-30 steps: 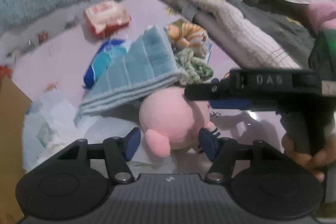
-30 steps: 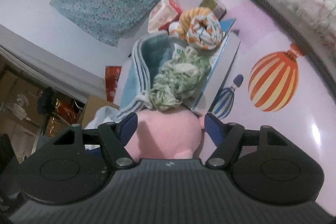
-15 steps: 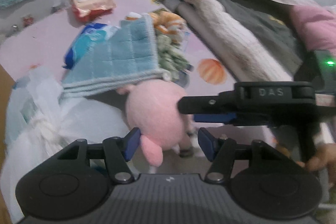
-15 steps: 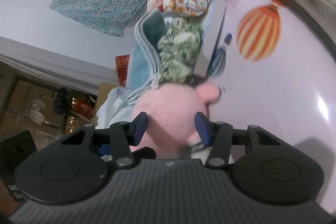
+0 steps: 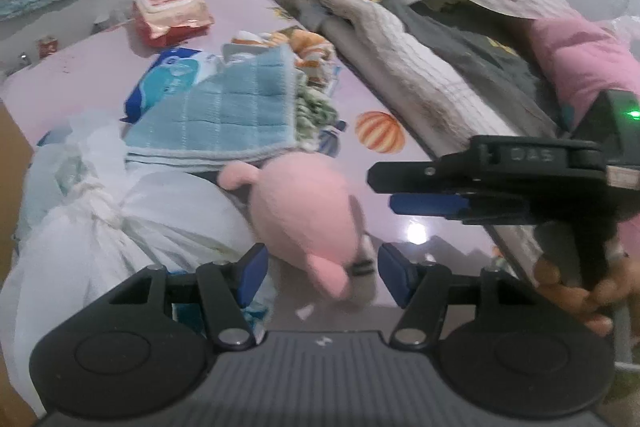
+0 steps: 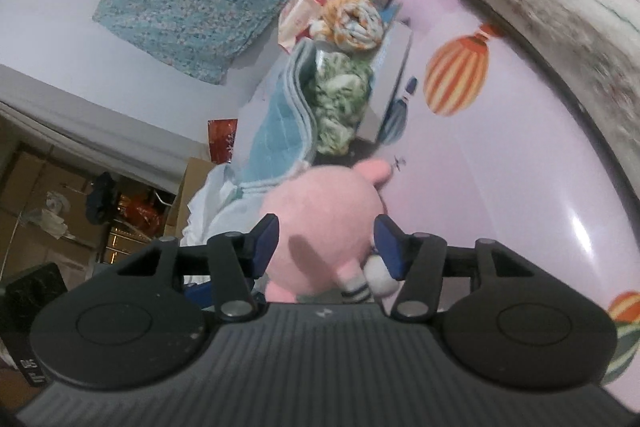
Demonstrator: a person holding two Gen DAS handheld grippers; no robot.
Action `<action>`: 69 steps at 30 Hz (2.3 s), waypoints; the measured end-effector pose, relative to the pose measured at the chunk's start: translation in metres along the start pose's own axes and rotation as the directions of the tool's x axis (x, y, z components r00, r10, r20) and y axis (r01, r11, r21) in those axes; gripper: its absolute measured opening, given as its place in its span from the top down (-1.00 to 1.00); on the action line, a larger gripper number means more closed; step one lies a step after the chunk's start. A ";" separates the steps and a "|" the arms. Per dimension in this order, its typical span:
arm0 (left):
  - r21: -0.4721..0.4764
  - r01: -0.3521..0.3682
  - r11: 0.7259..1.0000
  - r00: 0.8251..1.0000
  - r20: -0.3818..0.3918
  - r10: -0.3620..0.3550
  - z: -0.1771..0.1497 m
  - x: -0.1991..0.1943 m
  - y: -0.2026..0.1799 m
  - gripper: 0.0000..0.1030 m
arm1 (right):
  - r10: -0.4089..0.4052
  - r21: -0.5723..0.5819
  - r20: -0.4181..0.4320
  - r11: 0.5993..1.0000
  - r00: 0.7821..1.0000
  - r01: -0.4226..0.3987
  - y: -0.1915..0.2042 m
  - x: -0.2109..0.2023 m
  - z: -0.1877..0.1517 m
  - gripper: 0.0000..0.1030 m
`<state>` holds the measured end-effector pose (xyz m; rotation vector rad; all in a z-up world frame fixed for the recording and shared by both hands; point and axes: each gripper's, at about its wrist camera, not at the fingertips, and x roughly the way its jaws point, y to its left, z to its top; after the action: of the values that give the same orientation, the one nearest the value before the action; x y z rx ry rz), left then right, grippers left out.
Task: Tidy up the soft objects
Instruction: 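Grasp the pink plush toy with the right gripper while the left grasps it too, then carry the pink plush toy over the box and release it inside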
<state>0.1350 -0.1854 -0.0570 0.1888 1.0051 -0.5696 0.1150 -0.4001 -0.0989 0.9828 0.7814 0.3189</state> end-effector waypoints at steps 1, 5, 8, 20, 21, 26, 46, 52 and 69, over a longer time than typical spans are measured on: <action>-0.008 -0.012 1.000 1.000 0.001 0.012 0.002 0.004 0.002 -0.22 | 0.001 -0.006 0.001 1.000 1.000 -0.001 0.002 0.002 0.001 -0.08; -0.038 -0.018 0.999 1.000 -0.016 0.017 0.010 0.019 0.008 -0.25 | -0.029 -0.031 0.015 0.999 0.999 0.030 0.008 0.015 0.010 -0.10; -0.062 0.026 0.998 1.000 -0.013 -0.026 0.015 0.026 0.010 -0.29 | -0.029 -0.010 0.011 1.000 1.000 0.029 0.005 0.025 0.015 -0.11; 0.020 0.126 0.992 0.991 0.044 -0.127 0.023 0.029 -0.022 -0.41 | -0.075 0.027 0.043 0.997 0.996 0.074 -0.014 -0.001 0.021 -0.11; 0.029 0.133 0.991 0.989 0.056 -0.134 0.024 0.030 -0.025 -0.42 | -0.097 0.018 0.055 0.995 0.994 0.096 -0.014 -0.007 0.022 -0.11; 0.077 0.194 0.978 0.973 0.109 -0.202 0.030 0.027 -0.044 -0.47 | -0.172 -0.003 0.126 0.985 0.977 0.173 -0.015 -0.034 0.024 -0.13; 0.147 0.231 0.962 0.969 0.052 -0.240 0.027 0.040 -0.064 -0.56 | -0.190 0.046 0.199 0.982 0.962 0.184 -0.034 -0.051 0.032 -0.55; 0.182 0.125 0.975 0.992 -0.028 -0.122 0.022 0.060 -0.069 -0.56 | -0.216 -0.039 0.139 0.974 0.966 0.223 -0.029 -0.025 0.036 -0.55; 0.129 0.123 0.984 0.989 -0.101 -0.110 0.029 0.074 -0.074 -0.47 | -0.074 0.034 0.054 0.997 0.996 0.072 -0.033 -0.017 0.026 -0.35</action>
<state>0.1471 -0.2858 -0.0961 0.2798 1.0744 -0.7419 0.1185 -0.4438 -0.1109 0.9867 0.7725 0.2160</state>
